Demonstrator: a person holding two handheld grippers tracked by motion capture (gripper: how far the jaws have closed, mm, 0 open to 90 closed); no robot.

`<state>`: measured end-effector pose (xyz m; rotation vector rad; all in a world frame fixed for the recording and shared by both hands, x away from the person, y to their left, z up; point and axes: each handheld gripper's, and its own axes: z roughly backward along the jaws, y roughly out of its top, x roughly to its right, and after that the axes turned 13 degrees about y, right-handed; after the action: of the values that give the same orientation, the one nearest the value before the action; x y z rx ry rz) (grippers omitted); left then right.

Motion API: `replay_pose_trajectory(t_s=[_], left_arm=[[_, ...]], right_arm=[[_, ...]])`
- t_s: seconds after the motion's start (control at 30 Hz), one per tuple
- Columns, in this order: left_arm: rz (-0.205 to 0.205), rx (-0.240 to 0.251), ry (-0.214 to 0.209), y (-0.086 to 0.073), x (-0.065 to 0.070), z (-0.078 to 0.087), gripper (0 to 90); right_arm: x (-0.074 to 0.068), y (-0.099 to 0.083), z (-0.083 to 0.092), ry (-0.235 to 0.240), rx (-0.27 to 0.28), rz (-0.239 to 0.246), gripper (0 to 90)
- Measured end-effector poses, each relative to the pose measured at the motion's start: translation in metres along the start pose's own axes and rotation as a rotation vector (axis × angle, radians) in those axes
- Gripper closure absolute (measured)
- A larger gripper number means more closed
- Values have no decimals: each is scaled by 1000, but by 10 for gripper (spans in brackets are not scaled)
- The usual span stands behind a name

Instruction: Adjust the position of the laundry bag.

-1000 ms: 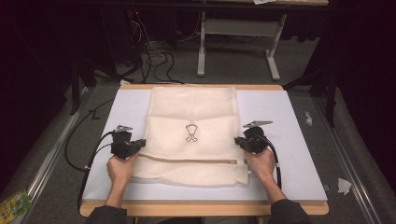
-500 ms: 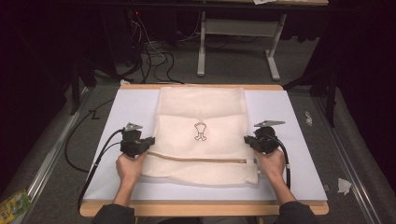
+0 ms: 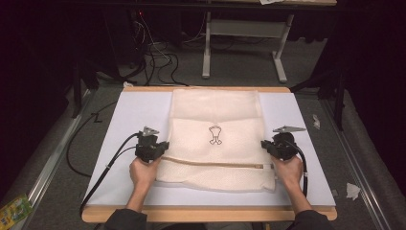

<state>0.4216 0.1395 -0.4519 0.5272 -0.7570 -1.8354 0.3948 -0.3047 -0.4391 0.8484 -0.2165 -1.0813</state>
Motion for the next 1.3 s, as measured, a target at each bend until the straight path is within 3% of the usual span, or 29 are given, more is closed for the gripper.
replay_pose_trajectory(t_s=[0.1,0.43,0.67,0.77,0.83,1.0,1.03,1.3], left_arm=[[-25,0,18,-2,3,-2,858],[-63,4,39,-5,3,-1,835],[-66,12,49,-9,3,-3,798],[-99,43,71,-10,3,1,739],[-93,60,83,-10,2,2,722],[-93,92,77,-12,3,7,620],[-92,99,79,-12,4,9,570],[-93,158,44,-18,13,24,510]], right_arm=[[0,-4,-6,-14,-27,9,874],[-2,-5,-8,-17,-36,3,858],[-1,-6,-10,-16,-37,-5,835],[-2,-8,-10,-25,-19,4,826],[-3,-9,-11,-27,-17,7,818],[-3,-11,-11,-39,-4,2,740],[-4,-12,-8,-42,13,9,691],[-13,-14,-2,-40,45,35,594]])
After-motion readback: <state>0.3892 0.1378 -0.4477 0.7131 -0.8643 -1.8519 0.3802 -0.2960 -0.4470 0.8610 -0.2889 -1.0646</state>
